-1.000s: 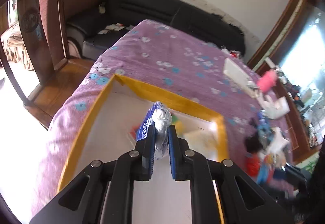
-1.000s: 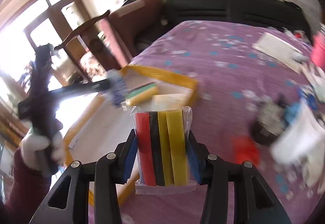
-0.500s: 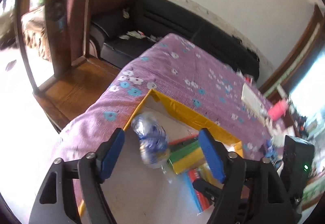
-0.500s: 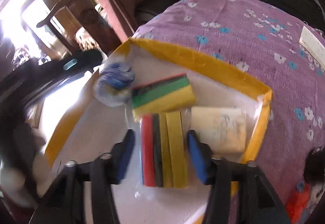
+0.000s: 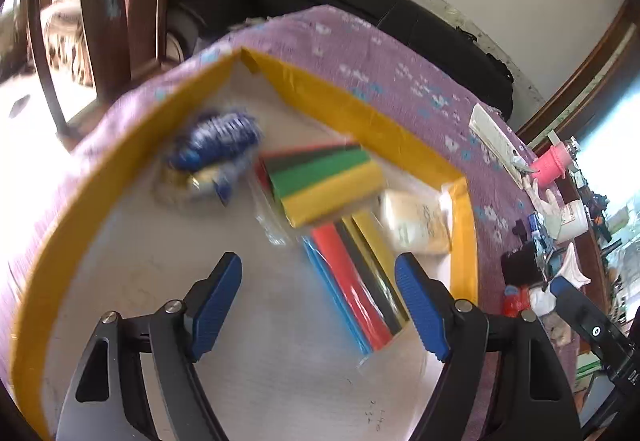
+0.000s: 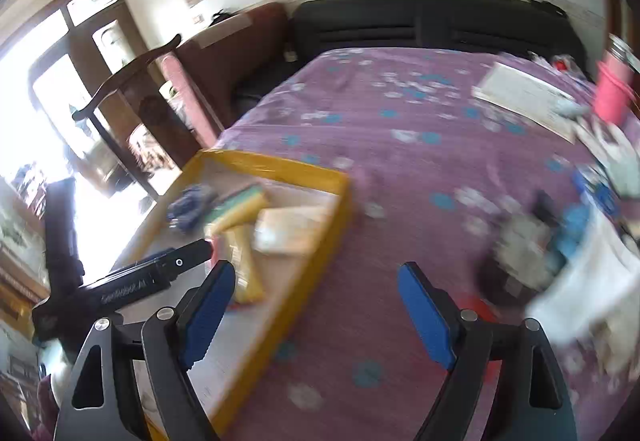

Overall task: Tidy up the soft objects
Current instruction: 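Release the snack bag and foam-strip bag into the yellow tray with both tools, then grasp the red plastic bag with the left tool while the right tool grasps the pink tissue pack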

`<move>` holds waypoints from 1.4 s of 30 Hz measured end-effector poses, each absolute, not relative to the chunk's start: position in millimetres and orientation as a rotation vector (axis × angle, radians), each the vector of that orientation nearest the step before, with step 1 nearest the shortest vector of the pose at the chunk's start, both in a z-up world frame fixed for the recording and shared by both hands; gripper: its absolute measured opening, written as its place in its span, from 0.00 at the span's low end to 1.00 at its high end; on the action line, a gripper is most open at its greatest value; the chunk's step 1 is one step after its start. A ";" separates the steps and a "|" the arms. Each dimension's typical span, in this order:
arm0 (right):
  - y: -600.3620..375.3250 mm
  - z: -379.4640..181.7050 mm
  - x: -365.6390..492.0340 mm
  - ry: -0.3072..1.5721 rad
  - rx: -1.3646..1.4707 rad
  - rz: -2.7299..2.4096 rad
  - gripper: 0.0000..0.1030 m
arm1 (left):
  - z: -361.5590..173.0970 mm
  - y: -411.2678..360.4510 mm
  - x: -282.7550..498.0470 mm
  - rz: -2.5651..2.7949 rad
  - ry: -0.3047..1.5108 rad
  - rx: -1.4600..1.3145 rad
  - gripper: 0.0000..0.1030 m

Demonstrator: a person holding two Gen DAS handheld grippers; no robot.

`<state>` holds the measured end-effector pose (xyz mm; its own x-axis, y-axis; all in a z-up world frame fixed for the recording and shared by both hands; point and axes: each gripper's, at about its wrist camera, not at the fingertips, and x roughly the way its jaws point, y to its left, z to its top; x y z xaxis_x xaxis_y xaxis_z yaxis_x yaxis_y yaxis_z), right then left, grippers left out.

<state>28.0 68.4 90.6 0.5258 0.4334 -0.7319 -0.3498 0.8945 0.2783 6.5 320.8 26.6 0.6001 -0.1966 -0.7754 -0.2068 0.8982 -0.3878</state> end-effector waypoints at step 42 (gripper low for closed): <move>-305.7 55.4 -40.8 0.784 0.482 -0.030 0.87 | 10.3 74.1 38.9 -0.208 0.909 -0.189 0.67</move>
